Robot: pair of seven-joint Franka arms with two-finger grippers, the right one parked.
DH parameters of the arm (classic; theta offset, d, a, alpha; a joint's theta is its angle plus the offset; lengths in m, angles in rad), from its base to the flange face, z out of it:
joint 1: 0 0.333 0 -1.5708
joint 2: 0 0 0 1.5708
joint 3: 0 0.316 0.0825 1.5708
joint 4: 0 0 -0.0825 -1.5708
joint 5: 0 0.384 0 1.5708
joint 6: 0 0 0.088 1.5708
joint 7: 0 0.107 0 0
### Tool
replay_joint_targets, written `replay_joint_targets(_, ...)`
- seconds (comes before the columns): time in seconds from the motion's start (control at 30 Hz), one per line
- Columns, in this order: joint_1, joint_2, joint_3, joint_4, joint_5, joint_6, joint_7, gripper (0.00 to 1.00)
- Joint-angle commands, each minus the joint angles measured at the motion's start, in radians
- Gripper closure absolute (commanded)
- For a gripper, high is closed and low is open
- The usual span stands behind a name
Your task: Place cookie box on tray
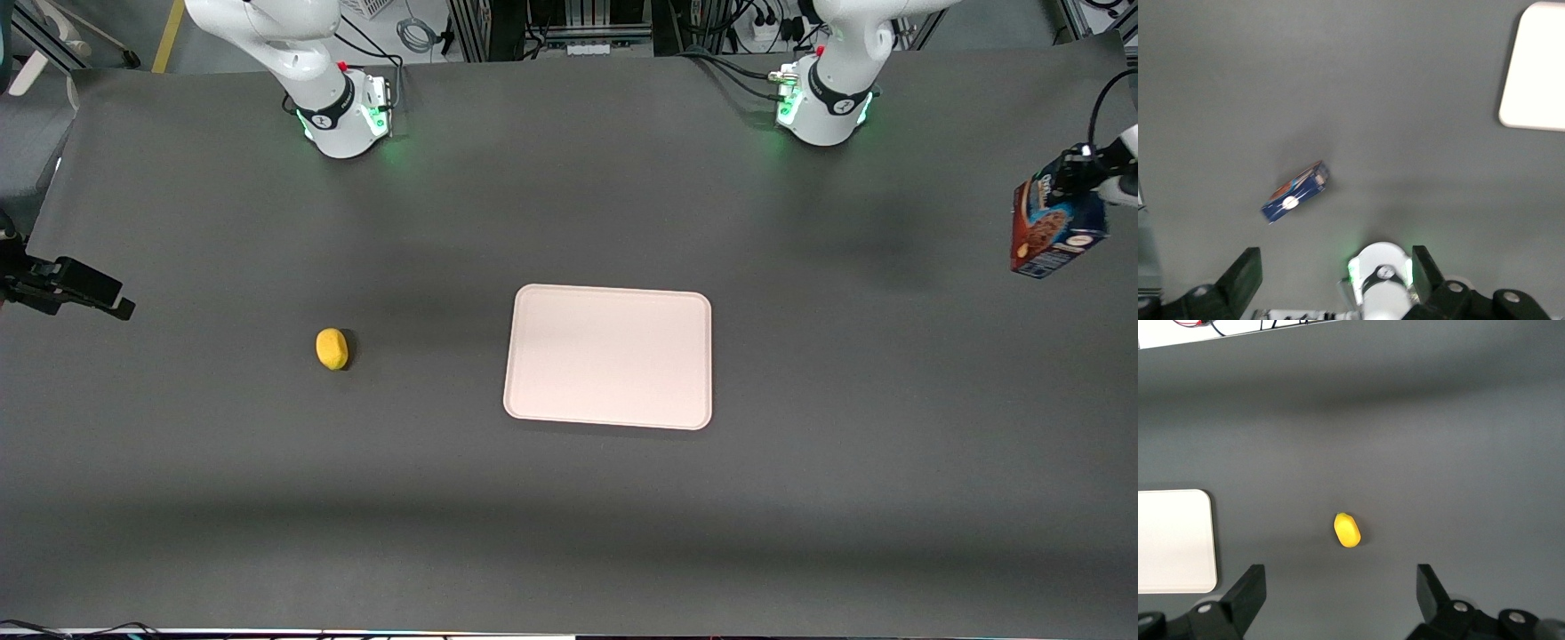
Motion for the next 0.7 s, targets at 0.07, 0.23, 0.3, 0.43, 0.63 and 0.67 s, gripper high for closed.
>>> replay_joint_targets(0.07, -0.004, 0.023, -0.137, 0.208, -0.071, -0.179, -0.279, 1.00)
replay_joint_targets(0.23, -0.004, 0.038, -0.284, 0.314, -0.085, -0.286, -0.497, 1.00)
replay_joint_targets(0.3, -0.004, 0.044, -0.343, 0.329, -0.108, -0.305, -0.565, 1.00)
replay_joint_targets(0.43, -0.007, 0.080, -0.454, 0.334, -0.175, -0.305, -0.723, 1.00)
replay_joint_targets(0.63, -0.008, 0.188, -0.617, 0.349, -0.238, -0.254, -0.913, 1.00)
replay_joint_targets(0.67, -0.010, 0.204, -0.636, 0.349, -0.243, -0.236, -0.942, 1.00)
